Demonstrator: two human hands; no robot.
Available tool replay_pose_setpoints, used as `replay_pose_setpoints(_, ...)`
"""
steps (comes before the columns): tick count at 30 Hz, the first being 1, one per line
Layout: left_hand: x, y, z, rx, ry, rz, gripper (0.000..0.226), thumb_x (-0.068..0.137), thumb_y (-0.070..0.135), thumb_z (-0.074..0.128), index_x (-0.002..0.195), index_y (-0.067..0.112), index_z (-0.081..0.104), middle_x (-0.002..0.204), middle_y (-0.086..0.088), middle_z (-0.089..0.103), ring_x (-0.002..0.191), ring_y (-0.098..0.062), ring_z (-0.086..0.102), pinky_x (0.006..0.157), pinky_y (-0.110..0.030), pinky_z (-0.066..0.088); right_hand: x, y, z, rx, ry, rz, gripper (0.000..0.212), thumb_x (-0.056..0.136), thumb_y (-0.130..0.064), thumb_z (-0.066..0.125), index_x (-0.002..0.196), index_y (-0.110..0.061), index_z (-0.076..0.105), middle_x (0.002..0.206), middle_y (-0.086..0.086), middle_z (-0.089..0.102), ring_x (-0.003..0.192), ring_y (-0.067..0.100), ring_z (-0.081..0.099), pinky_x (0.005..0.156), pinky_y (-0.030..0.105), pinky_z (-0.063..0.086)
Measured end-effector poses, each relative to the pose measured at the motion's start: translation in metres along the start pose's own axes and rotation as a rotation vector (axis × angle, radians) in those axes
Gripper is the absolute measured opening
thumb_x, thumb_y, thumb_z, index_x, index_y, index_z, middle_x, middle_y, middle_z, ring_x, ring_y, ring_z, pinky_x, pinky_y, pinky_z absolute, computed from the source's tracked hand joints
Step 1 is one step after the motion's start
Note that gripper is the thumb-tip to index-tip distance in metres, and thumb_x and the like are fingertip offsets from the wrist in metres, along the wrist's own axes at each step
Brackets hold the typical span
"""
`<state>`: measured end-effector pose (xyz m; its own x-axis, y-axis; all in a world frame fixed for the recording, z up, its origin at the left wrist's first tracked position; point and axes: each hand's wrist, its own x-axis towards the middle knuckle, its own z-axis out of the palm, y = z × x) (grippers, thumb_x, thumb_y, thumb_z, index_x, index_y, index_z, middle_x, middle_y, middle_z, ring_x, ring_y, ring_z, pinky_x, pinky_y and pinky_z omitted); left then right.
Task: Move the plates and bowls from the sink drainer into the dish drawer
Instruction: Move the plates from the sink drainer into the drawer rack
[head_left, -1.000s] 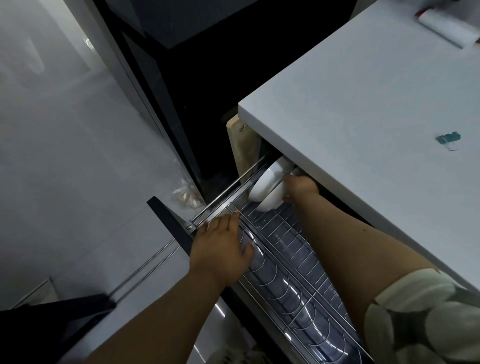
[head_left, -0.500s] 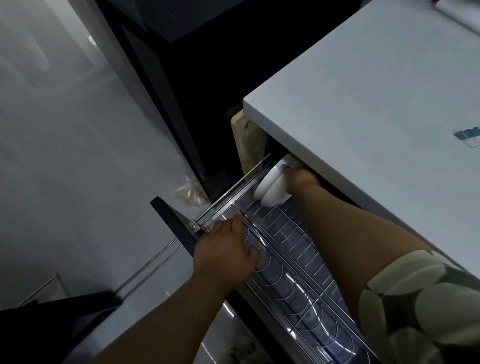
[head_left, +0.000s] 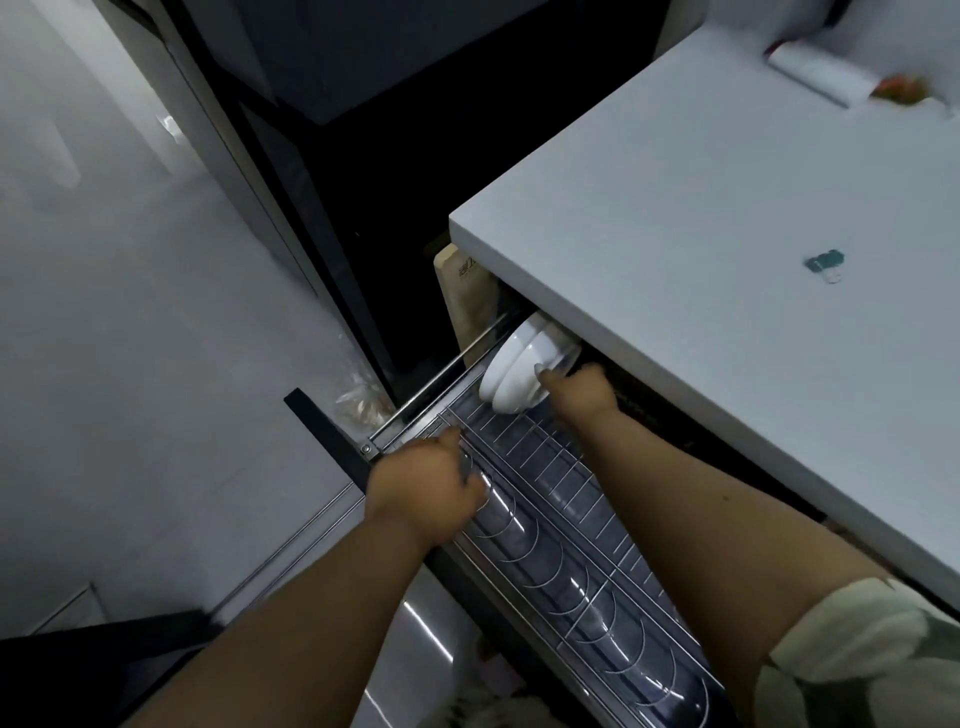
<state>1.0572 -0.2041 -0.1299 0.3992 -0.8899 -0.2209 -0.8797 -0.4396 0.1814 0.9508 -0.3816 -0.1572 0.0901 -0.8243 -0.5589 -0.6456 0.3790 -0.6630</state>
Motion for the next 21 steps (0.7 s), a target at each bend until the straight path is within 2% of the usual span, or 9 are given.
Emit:
replay_pose_setpoints(2, -0.003, 0.002, -0.001, 0.021, -0.009, 0.014, 0.047, 0.090, 0.045, 0.041, 0.131, 0.021, 0.044, 0.103, -0.003, 0.063, 0.098, -0.023, 0.059, 0.074, -0.031, 0.046, -0.015, 0.007, -0.012, -0.005, 0.006, -0.009, 0.067, 0.089, -0.039, 0.063, 0.133, 0.005, 0.037, 0.125, 0.017, 0.057, 0.115, 0.033, 0.056, 0.079, 0.026, 0.040)
replay_pose_setpoints(4, -0.007, 0.006, -0.004, 0.008, 0.003, 0.006, 0.042, 0.092, 0.043, 0.040, 0.127, 0.018, 0.046, 0.105, -0.004, 0.062, 0.098, -0.023, 0.058, 0.074, -0.031, 0.046, -0.027, 0.016, -0.021, 0.003, 0.004, -0.052, 0.060, 0.087, -0.042, 0.062, 0.127, 0.000, 0.044, 0.111, 0.013, 0.058, 0.110, 0.032, 0.058, 0.080, 0.026, 0.041)
replay_pose_setpoints(6, -0.014, 0.013, -0.006, -0.040, 0.015, -0.008, 0.042, 0.093, 0.041, 0.040, 0.126, 0.016, 0.046, 0.106, -0.005, 0.063, 0.099, -0.024, 0.057, 0.076, -0.032, 0.047, -0.039, 0.026, -0.030, 0.050, -0.031, -0.089, 0.046, 0.078, -0.051, 0.065, 0.101, -0.013, 0.051, 0.087, 0.009, 0.057, 0.086, 0.030, 0.065, 0.079, 0.036, 0.053)
replay_pose_setpoints(8, -0.026, 0.024, -0.008, -0.071, 0.028, 0.014, 0.041, 0.094, 0.041, 0.040, 0.125, 0.016, 0.046, 0.104, -0.006, 0.062, 0.097, -0.024, 0.058, 0.075, -0.032, 0.048, -0.048, 0.041, -0.040, 0.109, -0.075, -0.108, 0.039, 0.077, -0.049, 0.066, 0.074, -0.019, 0.041, 0.065, 0.007, 0.051, 0.057, 0.024, 0.057, 0.065, 0.038, 0.053)
replay_pose_setpoints(9, -0.033, 0.032, -0.009, -0.076, 0.025, 0.034, 0.042, 0.094, 0.040, 0.041, 0.127, 0.015, 0.045, 0.104, -0.006, 0.062, 0.098, -0.024, 0.057, 0.076, -0.033, 0.048, -0.056, 0.048, -0.046, 0.131, -0.084, -0.115, 0.039, 0.082, -0.043, 0.065, 0.069, -0.019, 0.038, 0.058, 0.008, 0.049, 0.051, 0.023, 0.053, 0.058, 0.037, 0.050)
replay_pose_setpoints(11, -0.046, 0.045, -0.012, -0.077, 0.011, 0.075, 0.045, 0.093, 0.039, 0.042, 0.130, 0.014, 0.042, 0.105, -0.007, 0.063, 0.101, -0.025, 0.056, 0.079, -0.034, 0.049, -0.080, 0.055, -0.057, 0.149, -0.059, -0.104, 0.038, 0.087, -0.036, 0.062, 0.065, -0.015, 0.039, 0.058, 0.014, 0.050, 0.049, 0.025, 0.053, 0.052, 0.037, 0.050)
replay_pose_setpoints(14, -0.066, 0.065, -0.016, -0.068, 0.004, 0.123, 0.043, 0.094, 0.037, 0.041, 0.129, 0.012, 0.040, 0.103, -0.008, 0.065, 0.098, -0.027, 0.059, 0.074, -0.033, 0.046, -0.109, 0.069, -0.074, 0.188, -0.076, -0.083, 0.040, 0.093, -0.030, 0.058, 0.062, -0.012, 0.040, 0.058, 0.015, 0.051, 0.044, 0.023, 0.051, 0.045, 0.026, 0.047)
replay_pose_setpoints(17, -0.088, 0.079, -0.020, -0.081, -0.003, 0.159, 0.043, 0.094, 0.039, 0.040, 0.129, 0.013, 0.038, 0.099, -0.007, 0.067, 0.094, -0.028, 0.061, 0.077, -0.037, 0.050, -0.135, 0.082, -0.089, 0.268, -0.079, -0.063, 0.044, 0.095, -0.028, 0.056, 0.057, -0.012, 0.040, 0.056, 0.014, 0.049, 0.045, 0.022, 0.049, 0.049, 0.027, 0.045)
replay_pose_setpoints(21, -0.117, 0.095, -0.029, -0.112, 0.013, 0.179, 0.047, 0.095, 0.040, 0.040, 0.134, 0.014, 0.036, 0.105, -0.008, 0.067, 0.100, -0.030, 0.062, 0.079, -0.038, 0.051, -0.175, 0.099, -0.105, 0.345, -0.071, -0.051, 0.032, 0.097, -0.027, 0.053, 0.069, -0.011, 0.045, 0.061, 0.012, 0.052, 0.049, 0.022, 0.050, 0.052, 0.030, 0.046)
